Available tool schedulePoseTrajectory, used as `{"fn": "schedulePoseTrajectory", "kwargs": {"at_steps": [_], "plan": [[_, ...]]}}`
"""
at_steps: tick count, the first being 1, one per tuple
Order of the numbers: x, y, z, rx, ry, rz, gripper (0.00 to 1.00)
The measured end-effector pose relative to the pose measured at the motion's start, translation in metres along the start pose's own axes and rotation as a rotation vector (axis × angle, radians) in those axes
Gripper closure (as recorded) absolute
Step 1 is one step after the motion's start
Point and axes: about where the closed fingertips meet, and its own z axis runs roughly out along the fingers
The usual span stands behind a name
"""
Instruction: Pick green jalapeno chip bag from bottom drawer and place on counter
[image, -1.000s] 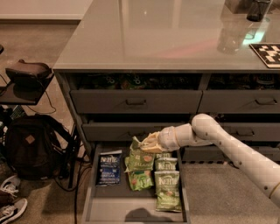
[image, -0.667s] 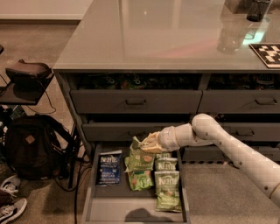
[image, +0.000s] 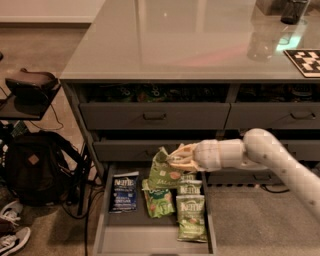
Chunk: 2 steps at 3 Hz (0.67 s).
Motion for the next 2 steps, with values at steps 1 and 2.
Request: {"fn": "schedulePoseTrajectory", "kwargs": {"at_steps": [1,2], "plan": [[-0.074,0.007,-0.038,0.025,-0.037,-0.076,1.0],[-0.143,0.006,-0.067,0.038,-0.023,-0.15,1.0]]}}
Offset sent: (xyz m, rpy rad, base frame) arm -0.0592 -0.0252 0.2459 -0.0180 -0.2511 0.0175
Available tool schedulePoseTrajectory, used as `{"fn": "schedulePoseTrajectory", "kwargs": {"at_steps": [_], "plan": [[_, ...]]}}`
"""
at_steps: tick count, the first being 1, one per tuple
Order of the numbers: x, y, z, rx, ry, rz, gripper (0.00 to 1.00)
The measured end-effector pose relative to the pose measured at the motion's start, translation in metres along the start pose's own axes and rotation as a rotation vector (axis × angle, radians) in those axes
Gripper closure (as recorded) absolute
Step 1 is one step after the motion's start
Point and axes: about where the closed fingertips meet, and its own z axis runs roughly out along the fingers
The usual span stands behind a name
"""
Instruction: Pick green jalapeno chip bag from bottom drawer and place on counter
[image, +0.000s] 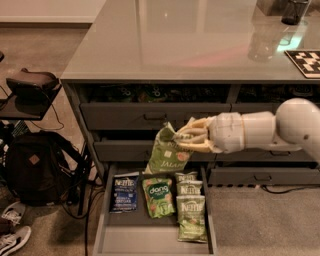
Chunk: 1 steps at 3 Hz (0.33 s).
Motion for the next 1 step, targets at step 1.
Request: {"fn": "schedulePoseTrajectory", "kwargs": {"at_steps": [1], "plan": [[-0.0063,-0.0008,-0.0002,-0.003,0.009,-0.012,1.0]]}}
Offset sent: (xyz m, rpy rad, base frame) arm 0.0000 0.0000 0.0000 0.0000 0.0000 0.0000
